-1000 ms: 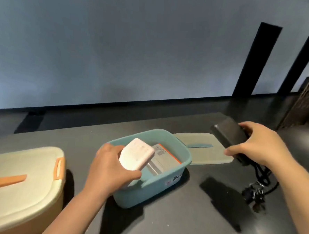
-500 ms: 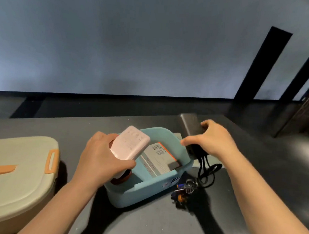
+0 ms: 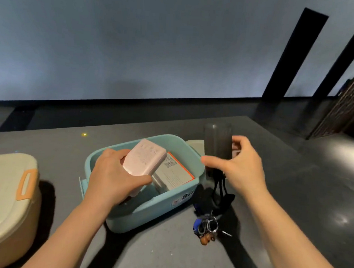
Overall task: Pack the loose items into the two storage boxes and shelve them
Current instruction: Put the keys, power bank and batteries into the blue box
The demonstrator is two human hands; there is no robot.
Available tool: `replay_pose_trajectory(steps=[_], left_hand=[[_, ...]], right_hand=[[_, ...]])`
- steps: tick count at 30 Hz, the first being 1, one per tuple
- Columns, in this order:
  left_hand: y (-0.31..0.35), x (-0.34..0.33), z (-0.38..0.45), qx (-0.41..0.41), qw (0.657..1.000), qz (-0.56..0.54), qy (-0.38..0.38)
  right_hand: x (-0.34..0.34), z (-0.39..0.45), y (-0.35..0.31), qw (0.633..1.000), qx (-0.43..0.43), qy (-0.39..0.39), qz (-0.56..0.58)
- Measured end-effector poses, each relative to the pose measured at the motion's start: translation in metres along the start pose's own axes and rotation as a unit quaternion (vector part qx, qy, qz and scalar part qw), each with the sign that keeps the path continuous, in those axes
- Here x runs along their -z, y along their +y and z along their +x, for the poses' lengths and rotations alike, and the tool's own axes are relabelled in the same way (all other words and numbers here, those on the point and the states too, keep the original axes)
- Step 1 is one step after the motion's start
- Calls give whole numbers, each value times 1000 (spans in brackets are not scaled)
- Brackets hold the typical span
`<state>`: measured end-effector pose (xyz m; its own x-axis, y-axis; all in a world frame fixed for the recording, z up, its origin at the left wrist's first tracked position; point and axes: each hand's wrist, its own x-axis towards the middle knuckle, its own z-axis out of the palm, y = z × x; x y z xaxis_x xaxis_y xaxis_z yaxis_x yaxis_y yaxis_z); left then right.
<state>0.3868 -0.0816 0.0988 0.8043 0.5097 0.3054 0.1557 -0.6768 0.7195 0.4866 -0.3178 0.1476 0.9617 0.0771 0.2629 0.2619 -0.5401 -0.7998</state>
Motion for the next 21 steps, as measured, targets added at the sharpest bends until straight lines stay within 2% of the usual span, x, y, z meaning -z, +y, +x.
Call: replay_pose_trajectory(steps=[6,10,17,21], left_hand=[[1,-4,17,50,998,-26,36],[-7,8,26,75,994,-35,66],[-30,27,35,101,990,-25,100],[-43,29,33,123,986,-15,110]], right_hand=[[23,45,-82,995,97,-11,30],[-7,66,-112,993,102,-65,4],[-126,74,-78,966,17,-198,-167],[-172,59,-42,931,-14,-274,-240]])
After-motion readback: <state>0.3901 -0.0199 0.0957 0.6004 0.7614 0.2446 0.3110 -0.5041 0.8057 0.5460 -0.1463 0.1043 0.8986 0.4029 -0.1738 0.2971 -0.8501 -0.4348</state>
